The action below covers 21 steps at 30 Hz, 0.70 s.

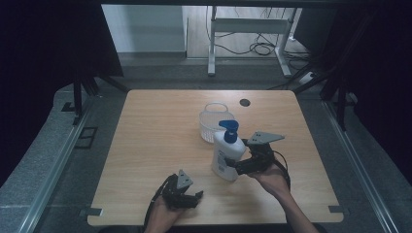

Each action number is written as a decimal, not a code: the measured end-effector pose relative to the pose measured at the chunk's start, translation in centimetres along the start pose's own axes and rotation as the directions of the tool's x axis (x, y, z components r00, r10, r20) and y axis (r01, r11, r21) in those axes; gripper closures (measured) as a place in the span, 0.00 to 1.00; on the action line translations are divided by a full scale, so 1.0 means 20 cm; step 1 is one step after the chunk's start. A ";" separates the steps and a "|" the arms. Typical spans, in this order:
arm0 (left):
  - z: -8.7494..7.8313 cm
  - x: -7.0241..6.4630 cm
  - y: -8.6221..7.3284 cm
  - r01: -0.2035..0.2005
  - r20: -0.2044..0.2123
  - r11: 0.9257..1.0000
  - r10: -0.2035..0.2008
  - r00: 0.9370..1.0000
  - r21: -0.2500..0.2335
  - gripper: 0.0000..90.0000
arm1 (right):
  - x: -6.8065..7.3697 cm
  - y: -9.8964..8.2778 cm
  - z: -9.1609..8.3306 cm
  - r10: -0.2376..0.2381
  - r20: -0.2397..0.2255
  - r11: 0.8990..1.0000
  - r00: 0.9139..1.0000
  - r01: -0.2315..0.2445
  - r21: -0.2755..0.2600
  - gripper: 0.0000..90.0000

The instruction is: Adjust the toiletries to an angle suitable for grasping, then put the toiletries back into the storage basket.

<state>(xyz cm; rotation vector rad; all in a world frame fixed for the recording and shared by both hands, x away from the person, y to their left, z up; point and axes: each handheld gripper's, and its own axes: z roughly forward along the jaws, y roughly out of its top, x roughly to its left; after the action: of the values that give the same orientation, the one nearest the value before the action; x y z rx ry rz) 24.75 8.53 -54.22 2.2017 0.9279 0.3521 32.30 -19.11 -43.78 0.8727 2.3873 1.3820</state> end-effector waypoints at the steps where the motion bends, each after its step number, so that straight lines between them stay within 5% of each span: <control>1: 0.00 0.00 0.00 0.000 0.000 1.000 0.000 1.000 0.000 0.27 | 0.00 0.00 0.00 -0.002 -0.001 1.000 1.000 0.002 0.001 0.04; 21: 0.00 0.00 0.00 -0.002 0.001 1.000 0.002 1.000 0.002 0.26 | 0.00 0.07 0.07 -0.005 -0.003 1.000 1.000 0.005 -0.014 0.15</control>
<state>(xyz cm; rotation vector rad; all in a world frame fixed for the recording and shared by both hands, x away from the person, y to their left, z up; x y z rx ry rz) 24.75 8.51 -54.21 2.2041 0.9260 0.3517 33.46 -17.60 -43.18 0.8605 2.3778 1.3978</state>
